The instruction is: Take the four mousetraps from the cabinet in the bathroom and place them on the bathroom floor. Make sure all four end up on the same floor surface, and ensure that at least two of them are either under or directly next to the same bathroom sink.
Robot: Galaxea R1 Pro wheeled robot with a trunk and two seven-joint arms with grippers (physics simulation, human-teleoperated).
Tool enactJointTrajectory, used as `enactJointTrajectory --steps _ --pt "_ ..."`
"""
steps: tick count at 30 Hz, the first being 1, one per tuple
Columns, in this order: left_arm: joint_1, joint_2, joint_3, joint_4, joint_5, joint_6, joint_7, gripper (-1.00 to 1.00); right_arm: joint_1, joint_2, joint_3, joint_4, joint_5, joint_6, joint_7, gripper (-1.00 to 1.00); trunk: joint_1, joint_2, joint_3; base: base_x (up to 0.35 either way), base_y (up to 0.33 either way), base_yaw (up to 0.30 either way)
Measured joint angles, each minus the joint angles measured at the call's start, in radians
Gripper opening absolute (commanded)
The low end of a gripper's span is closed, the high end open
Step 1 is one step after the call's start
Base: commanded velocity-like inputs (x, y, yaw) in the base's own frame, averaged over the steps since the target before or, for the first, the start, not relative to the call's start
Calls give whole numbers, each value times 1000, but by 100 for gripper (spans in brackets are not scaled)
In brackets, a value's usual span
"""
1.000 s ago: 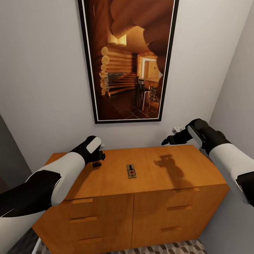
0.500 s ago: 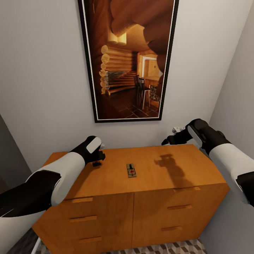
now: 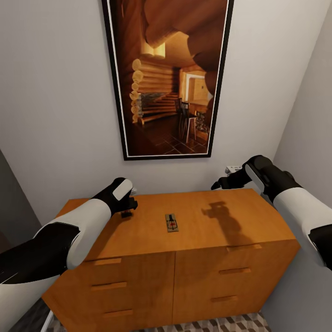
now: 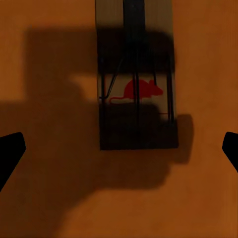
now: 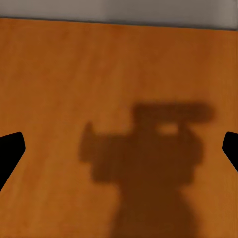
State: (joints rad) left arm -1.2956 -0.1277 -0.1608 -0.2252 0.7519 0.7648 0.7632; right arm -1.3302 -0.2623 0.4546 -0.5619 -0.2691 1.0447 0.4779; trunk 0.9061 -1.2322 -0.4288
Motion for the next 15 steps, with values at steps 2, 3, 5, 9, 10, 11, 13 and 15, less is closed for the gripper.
enactJointTrajectory --steps 2,3,5,9,10,11,13,15 --pt "0 0 0 0 0 0 0 100 0 0 0 0 0 0 0 100 0 0 0 0 0 0" --pt "0 0 0 0 0 0 0 100 0 0 0 0 0 0 0 100 4 -7 -3 0 0 0" --pt "0 0 0 0 0 0 0 100 0 0 0 0 0 0 0 100 11 -21 -9 0 0 0" --pt "0 0 0 0 0 0 0 100 0 0 0 0 0 0 0 100 27 -49 -22 0 0 0" --pt "0 0 0 0 0 0 0 100 0 0 0 0 0 0 0 100 31 -56 -25 0 0 0" --pt "0 0 1 0 0 0 0 100 0 0 0 0 0 0 0 100 34 -63 -28 0 0 0" --pt "0 0 1 0 0 0 0 100 0 0 1 0 0 0 0 100 42 -77 -34 0 0 0" --pt "0 0 1 -1 0 0 0 100 0 0 1 0 0 0 0 100 50 -91 -41 0 0 0"
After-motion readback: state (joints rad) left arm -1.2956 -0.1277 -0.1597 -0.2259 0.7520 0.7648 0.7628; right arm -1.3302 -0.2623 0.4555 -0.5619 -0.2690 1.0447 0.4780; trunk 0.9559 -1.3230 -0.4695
